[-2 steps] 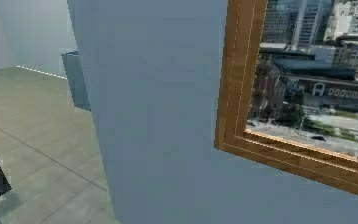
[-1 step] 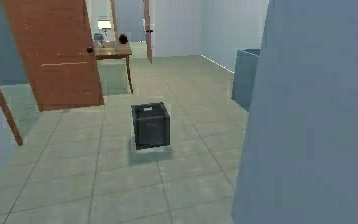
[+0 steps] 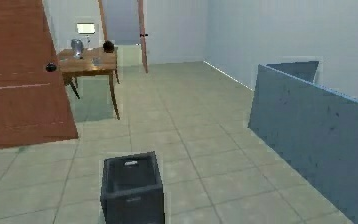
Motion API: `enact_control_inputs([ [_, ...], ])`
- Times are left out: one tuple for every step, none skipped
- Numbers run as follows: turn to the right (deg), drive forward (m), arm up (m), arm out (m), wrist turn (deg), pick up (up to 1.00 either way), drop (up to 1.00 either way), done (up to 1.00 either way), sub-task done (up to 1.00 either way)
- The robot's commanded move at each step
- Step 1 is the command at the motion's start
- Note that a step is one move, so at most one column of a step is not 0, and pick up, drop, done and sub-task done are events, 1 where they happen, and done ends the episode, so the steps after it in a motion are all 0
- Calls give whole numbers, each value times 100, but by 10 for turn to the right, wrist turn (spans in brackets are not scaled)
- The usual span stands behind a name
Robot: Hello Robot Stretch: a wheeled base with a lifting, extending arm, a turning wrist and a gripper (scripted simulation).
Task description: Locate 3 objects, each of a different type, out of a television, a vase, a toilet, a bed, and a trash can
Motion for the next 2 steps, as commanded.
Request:
enact_control_inputs([
  [-60, 0, 0, 0, 0, 0, 0, 0, 0],
  [-30, 0, 0, 0, 0, 0, 0, 0, 0],
])
